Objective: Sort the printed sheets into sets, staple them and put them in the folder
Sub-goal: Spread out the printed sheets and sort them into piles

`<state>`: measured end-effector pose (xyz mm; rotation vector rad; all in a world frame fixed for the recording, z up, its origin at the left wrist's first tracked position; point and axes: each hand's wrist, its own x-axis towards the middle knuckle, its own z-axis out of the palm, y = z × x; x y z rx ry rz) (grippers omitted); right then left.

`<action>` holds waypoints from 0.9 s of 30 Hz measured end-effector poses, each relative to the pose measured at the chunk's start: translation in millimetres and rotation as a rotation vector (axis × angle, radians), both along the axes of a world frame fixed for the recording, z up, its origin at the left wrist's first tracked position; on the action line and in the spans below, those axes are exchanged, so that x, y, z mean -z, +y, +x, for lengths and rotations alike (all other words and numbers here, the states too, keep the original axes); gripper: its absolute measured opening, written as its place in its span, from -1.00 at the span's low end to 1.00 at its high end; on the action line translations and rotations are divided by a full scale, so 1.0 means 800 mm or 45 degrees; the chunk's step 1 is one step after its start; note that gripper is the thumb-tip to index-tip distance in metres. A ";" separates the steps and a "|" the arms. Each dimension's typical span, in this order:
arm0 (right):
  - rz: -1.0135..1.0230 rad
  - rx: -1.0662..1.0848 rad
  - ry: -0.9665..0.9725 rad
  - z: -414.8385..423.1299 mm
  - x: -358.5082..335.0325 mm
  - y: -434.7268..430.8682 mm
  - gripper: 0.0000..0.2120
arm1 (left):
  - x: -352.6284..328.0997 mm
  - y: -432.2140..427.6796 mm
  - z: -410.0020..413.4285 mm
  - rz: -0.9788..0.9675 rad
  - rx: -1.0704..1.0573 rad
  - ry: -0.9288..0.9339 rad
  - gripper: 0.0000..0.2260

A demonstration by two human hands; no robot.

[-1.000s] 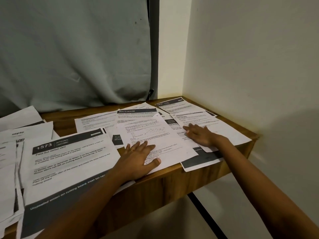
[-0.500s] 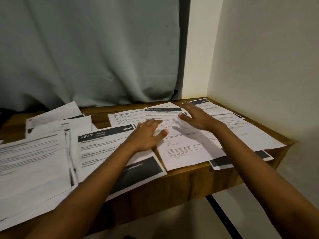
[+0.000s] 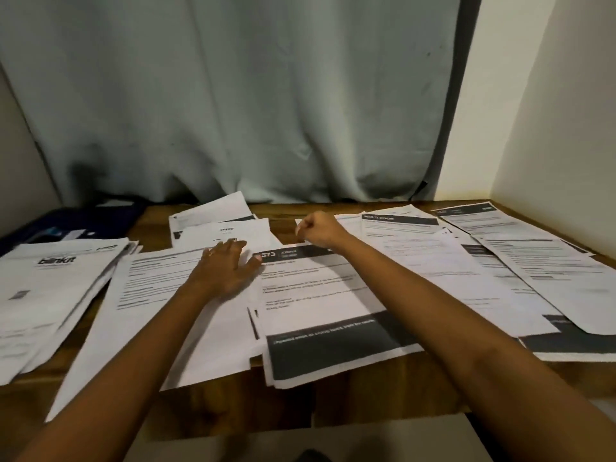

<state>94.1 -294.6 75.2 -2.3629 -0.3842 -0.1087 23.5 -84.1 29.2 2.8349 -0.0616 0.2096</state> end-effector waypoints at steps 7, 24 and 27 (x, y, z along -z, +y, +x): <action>-0.035 0.089 0.117 0.034 0.032 0.086 -0.78 | 0.020 0.056 0.004 -0.029 -0.096 -0.033 -0.37; -0.178 0.386 0.245 0.081 0.029 0.132 -0.72 | 0.038 0.063 0.006 0.034 -0.083 -0.155 -0.42; 0.024 0.403 0.219 0.089 0.020 0.133 -0.72 | 0.036 0.062 0.003 0.030 -0.073 -0.175 -0.42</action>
